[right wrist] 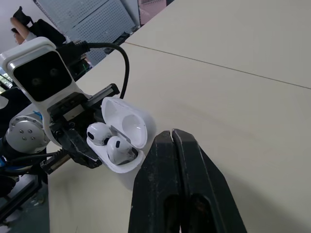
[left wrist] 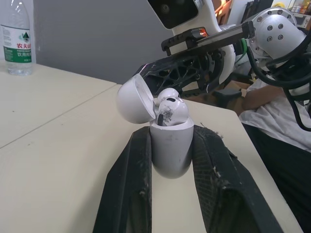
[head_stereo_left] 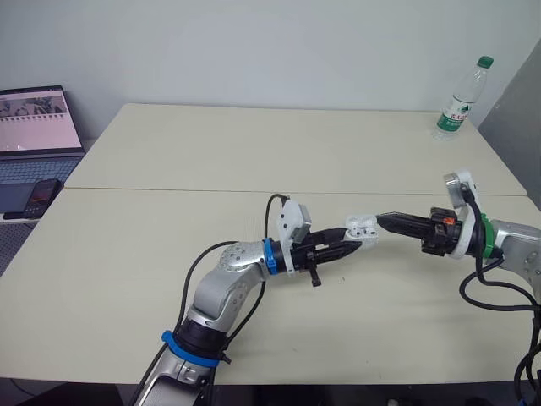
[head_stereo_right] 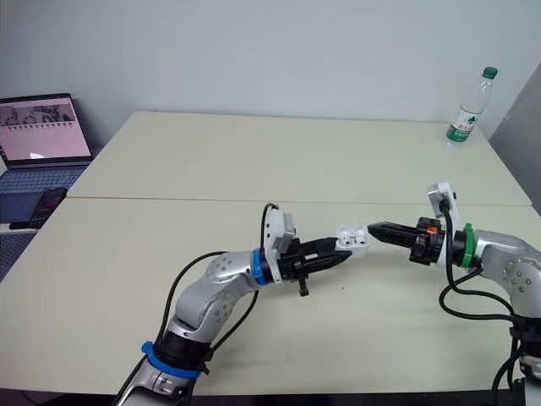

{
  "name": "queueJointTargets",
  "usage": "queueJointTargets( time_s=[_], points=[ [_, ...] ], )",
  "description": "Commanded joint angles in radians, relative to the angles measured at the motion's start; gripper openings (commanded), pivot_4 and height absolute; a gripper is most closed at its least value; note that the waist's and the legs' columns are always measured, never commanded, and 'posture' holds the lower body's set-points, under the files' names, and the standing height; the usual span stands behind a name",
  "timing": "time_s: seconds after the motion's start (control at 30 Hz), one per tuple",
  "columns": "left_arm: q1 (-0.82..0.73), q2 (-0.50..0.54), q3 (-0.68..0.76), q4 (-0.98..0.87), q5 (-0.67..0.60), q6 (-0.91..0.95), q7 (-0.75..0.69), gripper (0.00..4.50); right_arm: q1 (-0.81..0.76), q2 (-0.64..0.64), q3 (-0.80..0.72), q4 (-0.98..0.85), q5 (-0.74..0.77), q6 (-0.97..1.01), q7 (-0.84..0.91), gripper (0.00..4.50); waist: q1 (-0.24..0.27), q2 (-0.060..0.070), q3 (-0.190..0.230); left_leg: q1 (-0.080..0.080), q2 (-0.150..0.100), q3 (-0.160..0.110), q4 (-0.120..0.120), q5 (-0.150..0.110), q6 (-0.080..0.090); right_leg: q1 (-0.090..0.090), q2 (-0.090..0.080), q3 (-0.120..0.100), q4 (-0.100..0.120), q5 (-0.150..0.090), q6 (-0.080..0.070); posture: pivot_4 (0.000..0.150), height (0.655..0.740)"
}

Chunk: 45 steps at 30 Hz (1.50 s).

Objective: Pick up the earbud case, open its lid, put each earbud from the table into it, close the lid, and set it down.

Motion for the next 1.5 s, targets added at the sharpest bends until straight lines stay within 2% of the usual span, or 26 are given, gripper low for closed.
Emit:
queueJointTargets(
  time_s=[0.03,0.13,0.33,0.47,0.7,0.97,1.13,1.3,1.5],
  points=[
    [-0.004,-0.008,-0.004,-0.047,-0.029,0.022,0.002,0.78,-0.022,-0.022,-0.006,-0.004,0.024,0.016,0.046,0.02,0.000,0.000,0.000,0.000,0.000,0.000,0.000,0.000,0.000,0.000,0.000,0.000,0.000,0.000,0.000,0.150,0.7362],
    [-0.006,-0.007,-0.004,-0.047,-0.032,0.029,0.002,0.78,-0.016,-0.019,0.000,-0.015,0.024,0.011,0.074,0.02,0.000,0.000,0.000,0.000,0.000,0.000,0.000,0.000,0.000,0.000,0.000,0.000,0.000,0.000,0.000,0.150,0.7362],
    [-0.005,-0.006,-0.002,-0.049,-0.037,0.050,0.003,0.78,-0.004,-0.034,-0.058,-0.054,0.149,0.062,0.165,0.02,0.000,0.000,0.000,0.000,0.000,0.000,0.000,0.000,0.000,0.000,0.000,0.000,0.000,0.000,0.000,0.150,0.7362],
    [-0.005,-0.006,-0.002,-0.049,-0.036,0.055,0.003,0.78,0.026,-0.057,-0.058,-0.058,0.124,0.035,0.178,0.02,0.001,0.000,0.000,0.000,0.000,0.000,0.000,0.000,0.000,0.000,0.000,0.000,0.000,0.000,0.000,0.150,0.7362],
    [-0.010,-0.005,-0.004,-0.038,-0.032,0.083,0.014,0.78,0.028,-0.021,-0.069,-0.055,0.114,-0.002,0.113,0.02,0.000,0.000,0.000,0.000,0.000,0.000,0.000,0.000,0.000,0.000,0.000,0.000,0.000,-0.002,0.004,0.150,0.7362],
    [-0.077,-0.028,0.082,0.004,-0.092,0.397,0.198,0.78,0.129,0.010,-0.043,-0.161,-0.108,-0.237,0.014,0.02,0.000,0.000,0.000,0.000,0.000,-0.001,0.000,0.000,0.000,0.000,0.000,0.000,0.000,-0.002,0.004,0.150,0.7362],
    [-0.152,-0.046,0.107,0.062,-0.088,0.597,0.312,0.78,0.260,-0.020,-0.004,-0.248,-0.288,-0.418,0.030,0.02,0.001,0.000,0.000,0.000,-0.001,-0.002,0.000,0.000,0.000,0.000,0.000,-0.001,0.000,-0.003,0.005,0.150,0.7362],
    [-0.247,-0.073,0.145,0.185,-0.112,0.775,0.356,0.78,0.312,0.007,-0.035,-0.271,-0.292,-0.448,-0.006,0.02,-0.001,-0.001,0.001,0.000,-0.001,0.000,0.000,0.000,0.000,0.000,0.000,-0.001,0.000,-0.003,0.005,0.150,0.7362],
    [-0.311,-0.101,0.154,0.303,-0.082,0.805,0.371,0.78,0.360,0.011,-0.056,-0.302,-0.296,-0.463,-0.038,0.02,0.002,-0.001,0.001,0.000,-0.001,-0.001,0.000,0.000,0.000,0.000,0.000,-0.001,0.000,-0.003,0.005,0.150,0.7362]
  ],
)
